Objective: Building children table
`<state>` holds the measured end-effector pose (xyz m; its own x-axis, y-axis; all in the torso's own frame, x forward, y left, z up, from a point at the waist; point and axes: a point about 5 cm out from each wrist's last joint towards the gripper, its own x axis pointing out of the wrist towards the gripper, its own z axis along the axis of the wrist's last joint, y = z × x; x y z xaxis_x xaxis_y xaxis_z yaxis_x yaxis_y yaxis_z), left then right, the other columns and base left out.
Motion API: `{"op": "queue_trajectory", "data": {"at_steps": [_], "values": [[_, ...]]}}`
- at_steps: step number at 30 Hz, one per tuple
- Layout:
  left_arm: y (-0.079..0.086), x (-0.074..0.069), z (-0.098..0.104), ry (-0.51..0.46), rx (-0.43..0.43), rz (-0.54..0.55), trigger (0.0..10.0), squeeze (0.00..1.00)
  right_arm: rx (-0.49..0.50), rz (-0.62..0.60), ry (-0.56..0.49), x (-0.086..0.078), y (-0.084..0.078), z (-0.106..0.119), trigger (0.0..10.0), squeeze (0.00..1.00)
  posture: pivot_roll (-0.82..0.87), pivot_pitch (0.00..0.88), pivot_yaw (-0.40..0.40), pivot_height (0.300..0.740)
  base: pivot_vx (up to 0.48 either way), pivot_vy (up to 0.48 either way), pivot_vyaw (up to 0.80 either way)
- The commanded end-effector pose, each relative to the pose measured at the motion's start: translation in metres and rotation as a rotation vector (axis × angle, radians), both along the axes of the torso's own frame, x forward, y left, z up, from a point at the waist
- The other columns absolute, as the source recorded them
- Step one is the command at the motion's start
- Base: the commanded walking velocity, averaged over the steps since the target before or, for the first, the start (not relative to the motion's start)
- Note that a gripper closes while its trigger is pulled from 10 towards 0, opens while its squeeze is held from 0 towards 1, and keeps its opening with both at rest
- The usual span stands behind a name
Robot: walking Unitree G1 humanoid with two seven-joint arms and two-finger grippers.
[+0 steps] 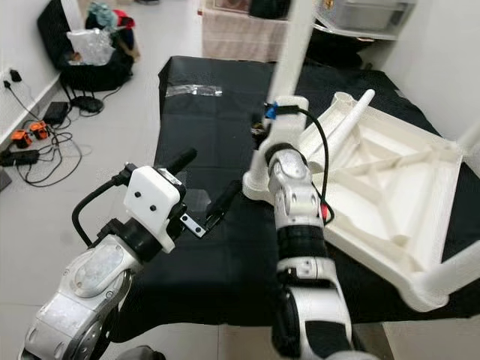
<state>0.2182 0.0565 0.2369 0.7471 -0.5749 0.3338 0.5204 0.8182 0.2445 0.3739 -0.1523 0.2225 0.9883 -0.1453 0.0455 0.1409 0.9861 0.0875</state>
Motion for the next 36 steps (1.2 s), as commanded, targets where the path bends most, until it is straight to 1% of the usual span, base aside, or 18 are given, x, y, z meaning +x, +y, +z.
{"op": "queue_trajectory", "data": {"at_steps": [1, 4, 5, 6, 7, 9, 10, 14, 15, 19, 20, 21, 22, 24, 25, 26, 28, 36], "values": [[-0.002, 0.0, -0.001, 0.003, 0.002, -0.014, 10.0, 0.0, -0.023, -0.151, 0.066, -0.007, -0.013, -0.009, 0.0, 0.0, 0.08, 0.063, -0.093, 0.74, 0.0, 0.0, 0.0], [-0.003, 0.0, -0.001, 0.003, -0.001, -0.015, 10.0, 0.0, -0.002, -0.231, 0.083, -0.017, -0.005, -0.011, 0.0, 0.0, 0.08, 0.065, -0.096, 0.74, 0.0, 0.0, 0.0], [-0.003, 0.0, -0.001, 0.003, -0.001, -0.014, 10.0, 0.0, 0.012, -0.216, 0.082, -0.016, 0.0, -0.011, 1.1, 0.0, 0.08, 0.065, -0.096, 0.74, 0.0, 0.0, 0.0], [-0.003, 0.0, -0.001, 0.003, -0.001, -0.014, 10.0, 0.0, 0.012, -0.216, 0.082, -0.016, 0.0, -0.011, 1.1, 0.0, 0.08, 0.065, -0.096, 0.74, 0.0, 0.0, 0.0], [-0.003, 0.0, -0.001, 0.003, -0.001, -0.013, 10.0, 0.0, 0.036, -0.176, 0.073, -0.014, 0.006, -0.01, 10.0, 0.0, 0.08, 0.065, -0.096, 0.74, 0.0, 0.0, 0.0], [-0.003, 0.0, -0.001, 0.003, -0.001, -0.013, 10.0, 0.0, 0.036, -0.176, 0.073, -0.014, 0.006, -0.01, 10.0, 0.0, 0.08, 0.065, -0.096, 0.74, 0.0, 0.0, 0.0], [-0.003, 0.0, -0.001, 0.003, 0.0, -0.011, 10.0, 0.0, 0.042, -0.127, 0.039, -0.011, 0.01, -0.007, 10.0, 1.0, 0.08, 0.067, -0.098, 0.74, 0.0, 0.0, 0.0], [-0.002, 0.0, -0.001, 0.004, -0.001, -0.007, 10.0, 0.0, 0.057, -0.115, 0.003, -0.005, 0.01, 0.004, 10.0, 1.0, 0.08, 0.068, -0.1, 0.74, 0.0, 0.0, 0.0], [-0.002, 0.0, -0.001, 0.004, -0.002, -0.006, 10.0, 0.0, 0.047, -0.103, -0.014, -0.004, 0.006, 0.01, 10.0, 0.0, 0.08, 0.07, -0.101, 0.74, 0.0, 0.0, 0.0], [-0.002, 0.0, -0.001, 0.004, -0.003, -0.005, 10.0, 0.0, 0.115, 0.123, -0.061, 0.005, 0.001, 0.025, 10.0, 0.0, 0.08, 0.071, -0.099, 0.74, 0.0, 0.0, 0.0], [-0.002, 0.001, -0.001, 0.003, -0.003, -0.004, 10.0, 0.0, 0.166, 0.259, -0.037, 0.007, 0.002, 0.023, 10.0, 0.0, 0.08, 0.07, -0.1, 0.74, 0.0, 0.0, 0.0], [-0.002, 0.001, -0.001, 0.003, -0.003, -0.004, 10.0, 0.0, 0.166, 0.259, -0.037, 0.007, 0.002, 0.023, 10.0, 0.0, 0.08, 0.07, -0.1, 0.74, 0.0, 0.0, 0.0], [-0.002, 0.001, -0.001, 0.002, -0.003, -0.004, 10.0, 0.0, 0.192, 0.498, -0.044, 0.006, 0.001, 0.023, 10.0, 0.0, 0.08, 0.071, -0.099, 0.74, 0.0, 0.0, 0.0], [-0.002, 0.001, -0.001, 0.002, -0.004, -0.004, 10.0, 0.0, 0.161, 0.721, -0.077, -0.001, -0.002, 0.024, 10.0, 0.0, 0.08, 0.071, -0.101, 0.74, 0.0, 0.0, 0.0], [-0.002, 0.001, -0.001, 0.002, -0.005, -0.005, 10.0, 0.0, 0.156, 0.808, -0.087, -0.006, -0.003, 0.023, 10.0, 0.0, 0.08, 0.071, -0.101, 0.74, 0.0, 0.0, 0.0], [-0.002, 0.001, -0.001, 0.002, -0.005, -0.005, 10.0, 0.0, 0.156, 0.808, -0.087, -0.006, -0.003, 0.023, 10.0, 0.0, 0.08, 0.071, -0.101, 0.74, 0.0, 0.0, 0.0], [-0.002, 0.001, -0.001, 0.002, -0.006, -0.004, 10.0, 0.0, 0.141, 1.016, -0.099, -0.017, -0.005, 0.016, 10.0, 0.0, 0.08, 0.071, -0.102, 0.74, 0.0, 0.0, 0.0], [-0.001, 0.001, 0.0, 0.002, -0.003, 0.0, 10.0, 0.0, 0.183, 1.314, -0.039, -0.021, 0.008, -0.004, 10.0, 0.0, 0.1, 0.077, -0.101, 0.74, 0.0, 0.0, 0.0]]}}
